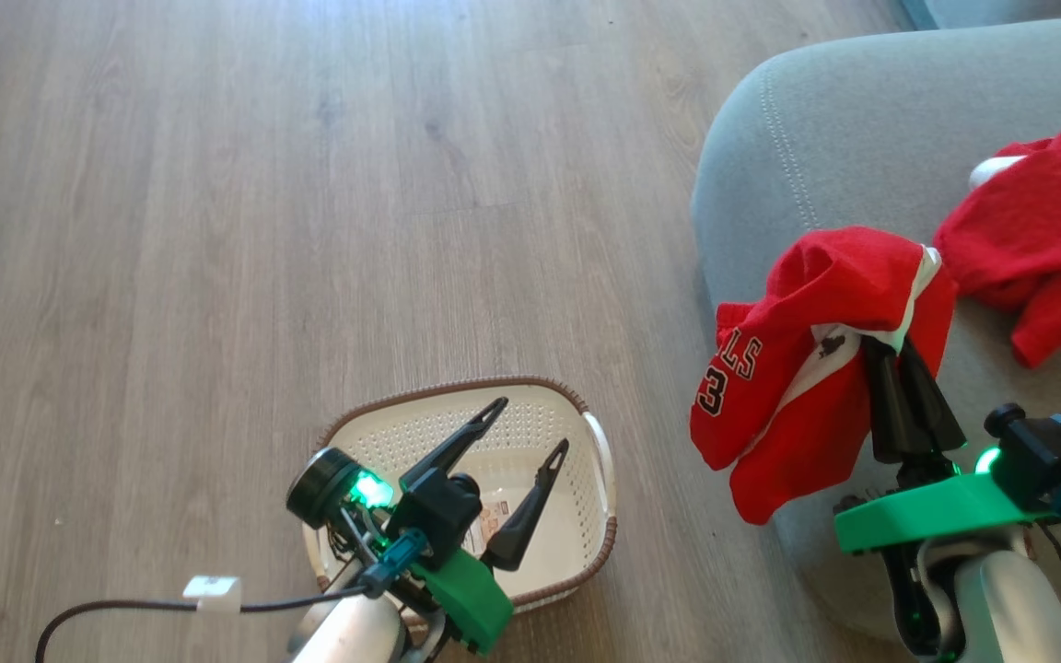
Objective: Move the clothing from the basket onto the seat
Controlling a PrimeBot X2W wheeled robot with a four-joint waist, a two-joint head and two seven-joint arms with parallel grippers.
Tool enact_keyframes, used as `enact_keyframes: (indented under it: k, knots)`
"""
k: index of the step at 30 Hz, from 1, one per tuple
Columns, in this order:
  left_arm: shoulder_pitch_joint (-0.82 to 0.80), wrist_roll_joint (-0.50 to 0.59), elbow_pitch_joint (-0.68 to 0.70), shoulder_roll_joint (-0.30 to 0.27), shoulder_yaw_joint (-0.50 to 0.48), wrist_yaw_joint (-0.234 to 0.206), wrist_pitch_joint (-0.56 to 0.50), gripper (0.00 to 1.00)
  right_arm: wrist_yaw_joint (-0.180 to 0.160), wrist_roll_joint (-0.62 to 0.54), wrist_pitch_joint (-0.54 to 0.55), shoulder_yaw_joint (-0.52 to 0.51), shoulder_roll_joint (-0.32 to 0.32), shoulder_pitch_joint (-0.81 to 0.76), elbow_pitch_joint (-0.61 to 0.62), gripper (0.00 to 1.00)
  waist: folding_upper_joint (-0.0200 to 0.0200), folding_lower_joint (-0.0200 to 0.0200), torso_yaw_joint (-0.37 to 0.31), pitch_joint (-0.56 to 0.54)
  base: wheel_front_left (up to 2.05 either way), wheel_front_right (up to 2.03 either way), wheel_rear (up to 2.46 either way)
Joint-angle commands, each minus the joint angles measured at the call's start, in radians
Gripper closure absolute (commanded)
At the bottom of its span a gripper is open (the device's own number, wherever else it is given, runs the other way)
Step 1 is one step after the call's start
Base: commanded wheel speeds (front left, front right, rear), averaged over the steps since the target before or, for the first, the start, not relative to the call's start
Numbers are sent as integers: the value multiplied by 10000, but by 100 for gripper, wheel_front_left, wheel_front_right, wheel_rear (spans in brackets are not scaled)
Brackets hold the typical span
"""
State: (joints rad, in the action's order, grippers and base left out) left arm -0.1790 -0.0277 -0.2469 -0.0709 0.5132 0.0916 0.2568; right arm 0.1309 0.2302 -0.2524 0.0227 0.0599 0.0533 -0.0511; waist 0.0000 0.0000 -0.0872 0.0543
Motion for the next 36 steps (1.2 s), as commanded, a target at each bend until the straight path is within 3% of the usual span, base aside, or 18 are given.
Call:
enact_keyframes:
  k: [1,10,23,36]
  knots:
    - [-253,36,274,7,-412,-90,49,0,-2,17,-94,182,-58,301,335,100,0,0,-76,-14,0,0,0]
    - [-274,64,395,8,-424,-112,49,0,-2,-75,-94,145,-36,375,509,100,0,0,-907,44,0,0,0]
    - [-494,188,574,-141,-323,-96,49,0,-2,-151,-94,-120,-69,421,871,100,0,0,-3020,591,0,0,0]
    - [-767,295,684,-319,45,-9,49,0,-2,192,-94,-526,-94,279,1250,100,0,0,-4451,1131,0,0,0]
